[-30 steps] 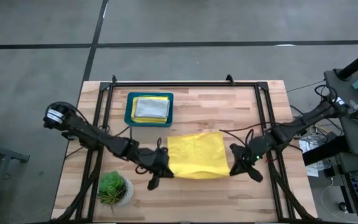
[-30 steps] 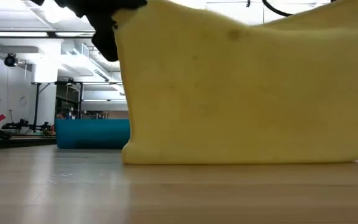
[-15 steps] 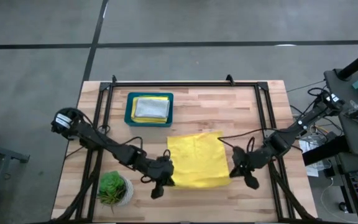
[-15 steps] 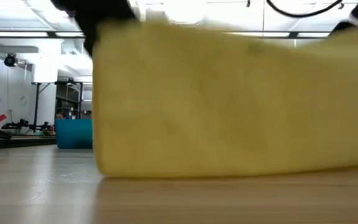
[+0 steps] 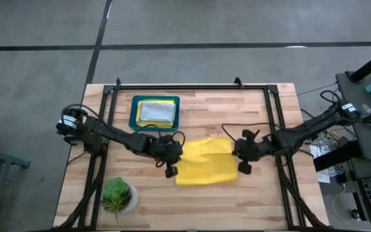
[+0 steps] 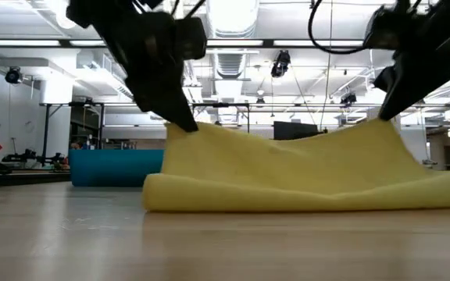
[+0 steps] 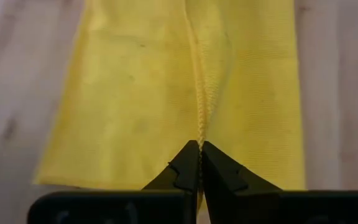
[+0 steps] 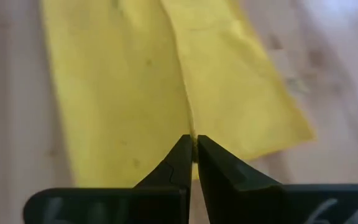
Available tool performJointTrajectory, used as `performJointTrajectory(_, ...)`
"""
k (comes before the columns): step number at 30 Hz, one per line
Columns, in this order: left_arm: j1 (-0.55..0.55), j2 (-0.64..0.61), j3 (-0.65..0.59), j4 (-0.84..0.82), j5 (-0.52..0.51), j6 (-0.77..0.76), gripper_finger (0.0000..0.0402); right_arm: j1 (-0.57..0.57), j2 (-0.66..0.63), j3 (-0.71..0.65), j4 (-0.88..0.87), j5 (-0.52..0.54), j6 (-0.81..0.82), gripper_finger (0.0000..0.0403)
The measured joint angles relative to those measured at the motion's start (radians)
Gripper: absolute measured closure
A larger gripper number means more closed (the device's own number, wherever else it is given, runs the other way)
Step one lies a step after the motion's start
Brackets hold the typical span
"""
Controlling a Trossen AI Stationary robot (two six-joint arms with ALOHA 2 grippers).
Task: Fold microfiber towels
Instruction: Fold the yellow microfiber towel
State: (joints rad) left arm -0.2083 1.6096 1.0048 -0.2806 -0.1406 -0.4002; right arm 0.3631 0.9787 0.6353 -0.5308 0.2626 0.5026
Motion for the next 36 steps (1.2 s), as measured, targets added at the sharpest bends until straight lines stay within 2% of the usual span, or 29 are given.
performJointTrajectory(6, 0.079, 0.000, -0.008, 0.000, 0.000, 0.067, 0.0401, -0.120, 0.023, 0.000, -0.018, 0.003, -0.098, 0.0386)
performJointTrajectory(14, 0.143, 0.000, -0.058, 0.002, -0.027, 0.070, 0.0401, -0.224, 0.101, -0.001, -0.018, 0.003, -0.187, 0.0386)
performJointTrajectory(20, 0.150, 0.008, -0.071, 0.025, -0.083, 0.089, 0.0401, -0.256, 0.164, -0.001, -0.014, 0.027, -0.213, 0.0386)
performJointTrajectory(28, 0.150, 0.008, -0.076, 0.082, -0.085, 0.138, 0.0401, -0.261, 0.200, -0.001, -0.009, 0.026, -0.197, 0.0385)
performJointTrajectory(36, 0.150, 0.008, -0.076, 0.088, -0.085, 0.137, 0.0401, -0.352, 0.202, -0.008, 0.077, -0.111, -0.149, 0.0370)
